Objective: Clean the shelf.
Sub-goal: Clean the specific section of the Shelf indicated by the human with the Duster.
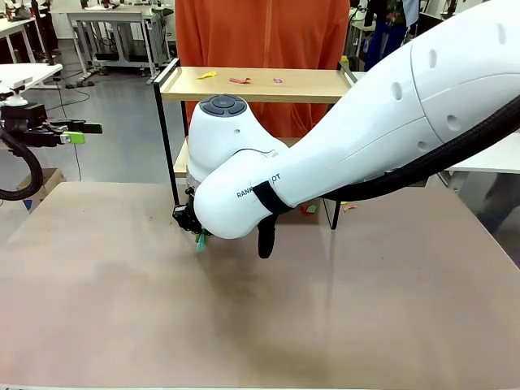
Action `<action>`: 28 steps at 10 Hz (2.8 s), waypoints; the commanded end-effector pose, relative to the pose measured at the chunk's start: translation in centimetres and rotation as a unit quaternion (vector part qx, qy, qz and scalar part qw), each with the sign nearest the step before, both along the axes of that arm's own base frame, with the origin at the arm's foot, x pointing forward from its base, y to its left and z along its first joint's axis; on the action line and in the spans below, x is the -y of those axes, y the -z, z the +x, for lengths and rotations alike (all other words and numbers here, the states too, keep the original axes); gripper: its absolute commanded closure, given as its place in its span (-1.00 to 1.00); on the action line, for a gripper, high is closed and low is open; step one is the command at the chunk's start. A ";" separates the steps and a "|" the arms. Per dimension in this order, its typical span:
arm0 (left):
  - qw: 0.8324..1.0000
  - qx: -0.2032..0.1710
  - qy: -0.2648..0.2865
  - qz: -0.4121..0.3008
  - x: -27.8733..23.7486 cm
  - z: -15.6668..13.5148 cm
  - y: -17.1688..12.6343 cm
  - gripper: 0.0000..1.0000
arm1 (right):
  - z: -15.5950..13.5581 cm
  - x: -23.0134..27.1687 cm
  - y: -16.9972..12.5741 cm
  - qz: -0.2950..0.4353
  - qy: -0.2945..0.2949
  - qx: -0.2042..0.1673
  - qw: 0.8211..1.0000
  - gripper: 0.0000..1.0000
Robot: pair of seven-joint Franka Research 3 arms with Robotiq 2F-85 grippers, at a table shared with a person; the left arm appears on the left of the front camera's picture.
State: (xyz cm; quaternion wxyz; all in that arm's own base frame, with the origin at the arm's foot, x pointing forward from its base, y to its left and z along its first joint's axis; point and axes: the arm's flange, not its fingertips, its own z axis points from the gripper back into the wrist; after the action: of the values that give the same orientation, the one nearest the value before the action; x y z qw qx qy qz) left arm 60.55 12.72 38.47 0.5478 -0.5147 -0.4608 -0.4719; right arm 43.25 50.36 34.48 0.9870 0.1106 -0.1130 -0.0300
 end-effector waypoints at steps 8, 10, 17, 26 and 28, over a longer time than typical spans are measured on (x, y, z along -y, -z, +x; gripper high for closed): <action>1.000 0.008 0.003 0.003 -0.1 -0.2 -0.1 -1.00 | -1.4 11.4 -0.6 -0.032 0.063 -0.053 0.996 0.74; 1.000 0.008 0.003 0.003 -0.1 -0.2 -0.1 -1.00 | -2.3 15.7 -1.3 -0.043 0.082 -0.062 0.994 0.74; 1.000 0.008 0.003 0.003 -0.1 -0.2 -0.1 -1.00 | -5.0 25.1 -3.1 -0.141 0.133 -0.053 0.979 0.74; 1.000 0.008 0.003 0.003 -0.1 -0.2 -0.1 -1.00 | -8.5 25.7 -5.7 -0.096 0.018 -0.008 0.995 0.74; 1.000 0.008 0.003 0.003 -0.1 -0.2 -0.1 -1.00 | -9.6 25.9 -7.2 -0.098 -0.049 -0.001 0.994 0.74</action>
State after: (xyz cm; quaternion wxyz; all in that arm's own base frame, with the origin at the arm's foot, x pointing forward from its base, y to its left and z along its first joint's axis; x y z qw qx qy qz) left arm 60.56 12.72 38.48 0.5477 -0.5146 -0.4608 -0.4721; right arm 34.47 25.55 40.80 0.9931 -0.0020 -0.1167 -0.0118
